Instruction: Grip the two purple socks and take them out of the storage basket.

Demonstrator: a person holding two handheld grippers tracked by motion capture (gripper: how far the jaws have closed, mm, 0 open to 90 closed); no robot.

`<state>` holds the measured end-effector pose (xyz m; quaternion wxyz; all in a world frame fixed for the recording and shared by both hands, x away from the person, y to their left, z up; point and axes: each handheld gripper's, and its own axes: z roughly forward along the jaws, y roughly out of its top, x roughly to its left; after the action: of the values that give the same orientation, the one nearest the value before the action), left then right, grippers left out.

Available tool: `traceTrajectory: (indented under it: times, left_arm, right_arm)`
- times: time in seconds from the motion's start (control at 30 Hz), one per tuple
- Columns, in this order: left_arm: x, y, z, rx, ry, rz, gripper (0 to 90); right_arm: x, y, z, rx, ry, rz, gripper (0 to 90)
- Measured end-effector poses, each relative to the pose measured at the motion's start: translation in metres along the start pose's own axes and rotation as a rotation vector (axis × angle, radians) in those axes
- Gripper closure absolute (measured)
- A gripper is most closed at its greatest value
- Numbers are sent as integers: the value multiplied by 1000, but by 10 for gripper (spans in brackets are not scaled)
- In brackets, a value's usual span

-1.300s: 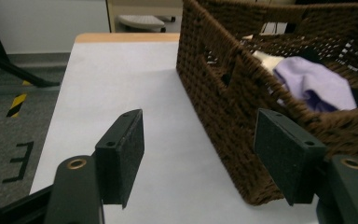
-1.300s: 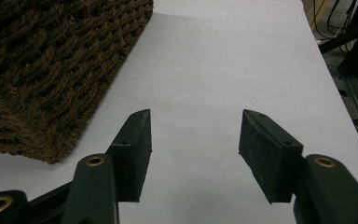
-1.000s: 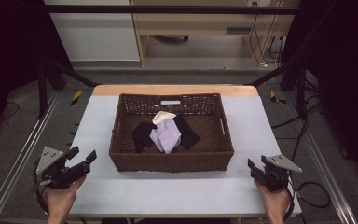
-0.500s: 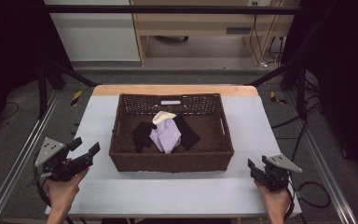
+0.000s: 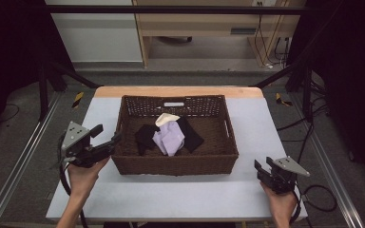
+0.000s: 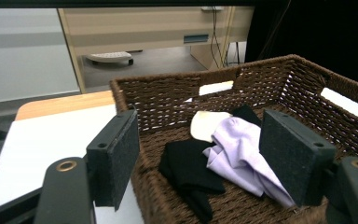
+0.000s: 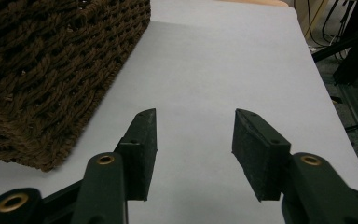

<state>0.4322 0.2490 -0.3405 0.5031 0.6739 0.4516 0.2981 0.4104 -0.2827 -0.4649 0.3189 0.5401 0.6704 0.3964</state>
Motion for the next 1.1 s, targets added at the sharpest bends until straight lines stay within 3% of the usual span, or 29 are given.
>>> traceTrajectory:
  times: [0.17,0.57,0.87,0.97,1.1]
  left_arm:
    - [-12,7,18,18,-20,14,288]
    - [-29,31,44,16,-31,41,295]
    - [-45,47,66,21,-14,83,312]
    - [-51,50,76,16,-22,99,335]
    - [-58,50,91,17,-64,120,397]
  right_arm:
    - [0,0,1,0,8,-13,567]
    - [0,0,3,1,16,-26,677]
    - [0,0,4,2,16,-22,686]
    - [0,0,4,3,15,-19,683]
    - [0,0,4,3,15,-18,667]
